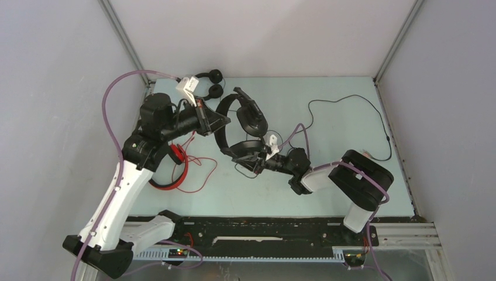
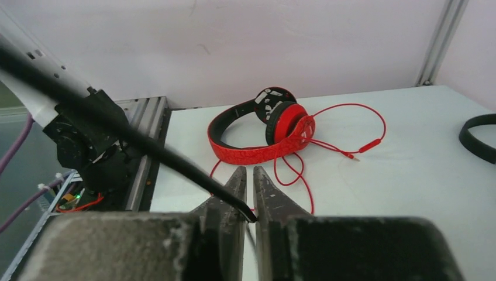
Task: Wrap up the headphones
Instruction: Wrap the headphones cable around the headphones.
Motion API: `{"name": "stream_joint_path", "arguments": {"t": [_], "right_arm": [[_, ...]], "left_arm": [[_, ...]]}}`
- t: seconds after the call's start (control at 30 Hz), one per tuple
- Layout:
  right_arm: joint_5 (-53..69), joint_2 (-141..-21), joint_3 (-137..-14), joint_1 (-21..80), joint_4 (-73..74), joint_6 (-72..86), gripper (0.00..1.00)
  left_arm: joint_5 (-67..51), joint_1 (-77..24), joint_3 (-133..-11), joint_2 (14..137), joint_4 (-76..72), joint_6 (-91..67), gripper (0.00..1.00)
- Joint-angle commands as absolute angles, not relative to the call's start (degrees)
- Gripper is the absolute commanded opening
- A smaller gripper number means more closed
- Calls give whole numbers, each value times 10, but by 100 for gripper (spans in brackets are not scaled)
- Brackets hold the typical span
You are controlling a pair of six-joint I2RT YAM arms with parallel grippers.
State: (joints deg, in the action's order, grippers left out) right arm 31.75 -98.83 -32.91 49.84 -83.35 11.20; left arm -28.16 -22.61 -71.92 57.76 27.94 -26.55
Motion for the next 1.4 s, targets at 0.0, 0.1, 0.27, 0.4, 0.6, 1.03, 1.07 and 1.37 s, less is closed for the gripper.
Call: {"name": "stream_joint_path", "arguments": {"t": [0.0, 0.1, 0.27, 0.4, 0.6, 1.03, 1.07, 1.37], "right_arm": [[294, -1002, -345, 489, -871, 114, 3], [307, -1000, -351, 471, -870, 121, 0], [320, -982, -356, 432, -869, 138, 0], [337, -974, -361, 404, -869, 142, 0], [373, -964, -366, 363, -858, 153, 0], [462, -856, -454, 282, -490, 68, 0], [460, -847, -466, 281, -439, 52, 0], [415, -832, -619, 279, -42, 2, 0]], "left_arm": [[-309, -220, -764, 563, 243, -288, 0], [-355, -221, -750, 555, 231, -290, 0], [-426, -221, -726, 552, 268, -255, 0], [-460, -222, -694, 545, 315, -223, 0], [-484, -226, -668, 550, 390, -147, 0], [-300, -283, -715, 626, 515, 15, 0], [-283, -289, -715, 629, 512, 18, 0], [-85, -317, -715, 644, 490, 74, 0]]}}
